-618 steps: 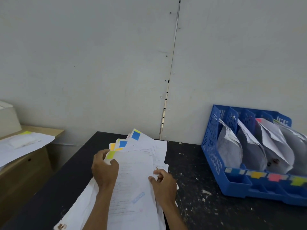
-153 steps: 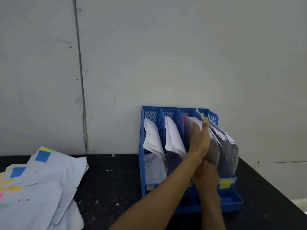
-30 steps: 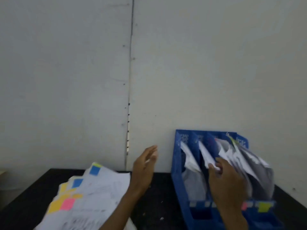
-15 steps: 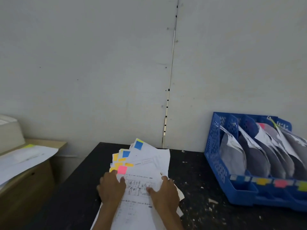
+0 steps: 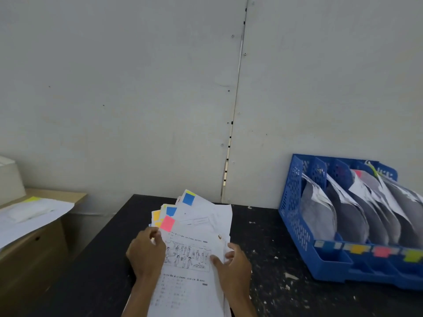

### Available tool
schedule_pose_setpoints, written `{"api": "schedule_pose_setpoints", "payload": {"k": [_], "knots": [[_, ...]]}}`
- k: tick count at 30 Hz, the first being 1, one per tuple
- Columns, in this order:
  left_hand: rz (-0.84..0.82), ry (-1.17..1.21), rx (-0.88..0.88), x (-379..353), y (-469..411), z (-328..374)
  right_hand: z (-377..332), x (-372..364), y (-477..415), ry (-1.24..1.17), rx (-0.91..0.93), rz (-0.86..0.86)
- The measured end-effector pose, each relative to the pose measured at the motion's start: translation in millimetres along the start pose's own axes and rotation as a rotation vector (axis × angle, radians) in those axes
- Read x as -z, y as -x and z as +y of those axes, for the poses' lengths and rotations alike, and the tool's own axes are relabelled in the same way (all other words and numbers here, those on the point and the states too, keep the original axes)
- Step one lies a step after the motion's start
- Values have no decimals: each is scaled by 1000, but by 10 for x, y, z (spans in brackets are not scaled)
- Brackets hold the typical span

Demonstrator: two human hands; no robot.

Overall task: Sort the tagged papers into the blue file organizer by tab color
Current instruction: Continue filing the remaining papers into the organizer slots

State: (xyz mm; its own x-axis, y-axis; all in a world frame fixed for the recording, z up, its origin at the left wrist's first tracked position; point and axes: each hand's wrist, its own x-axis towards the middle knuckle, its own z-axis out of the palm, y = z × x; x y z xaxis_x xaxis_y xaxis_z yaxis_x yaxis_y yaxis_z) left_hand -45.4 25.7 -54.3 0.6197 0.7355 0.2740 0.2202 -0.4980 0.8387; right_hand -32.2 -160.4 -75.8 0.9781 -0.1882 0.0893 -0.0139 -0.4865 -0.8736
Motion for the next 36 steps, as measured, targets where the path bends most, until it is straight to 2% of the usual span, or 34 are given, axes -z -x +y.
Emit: {"api": "schedule_pose_setpoints", "payload": {"k": [5, 7, 12, 15, 18, 21, 24, 29, 32, 34, 36], "knots": [[-66, 290, 43, 82, 18, 108, -10, 11, 27, -36, 25, 0], [-63, 387, 57, 104, 5, 93, -35, 44, 23, -121, 38, -44], [-77, 551, 165, -14, 28, 258, -146, 380, -48, -463, 28, -368], [-108, 594, 97, -125, 118, 538, -224, 746, -107, -447, 22, -427], [-153, 634, -25, -256, 294, 984, -307, 1271, -189, -435, 26, -365], [-217, 671, -179, -509, 563, 1505, -345, 1939, -290, -437, 104, -199], [-280, 691, -310, -781, 966, 2018, -321, 2665, -413, -364, 198, 88], [-499, 646, -454, -1199, 1559, 2675, -235, 3733, -452, -173, 354, 576], [-681, 570, -554, -1482, 1819, 3025, -178, 4099, -444, -64, 442, 825], [-839, 558, -551, -1654, 2006, 3243, -97, 4222, -453, -16, 460, 925], [-892, 576, -549, -1846, 2133, 3473, -46, 4280, -479, -64, 448, 982]]}}
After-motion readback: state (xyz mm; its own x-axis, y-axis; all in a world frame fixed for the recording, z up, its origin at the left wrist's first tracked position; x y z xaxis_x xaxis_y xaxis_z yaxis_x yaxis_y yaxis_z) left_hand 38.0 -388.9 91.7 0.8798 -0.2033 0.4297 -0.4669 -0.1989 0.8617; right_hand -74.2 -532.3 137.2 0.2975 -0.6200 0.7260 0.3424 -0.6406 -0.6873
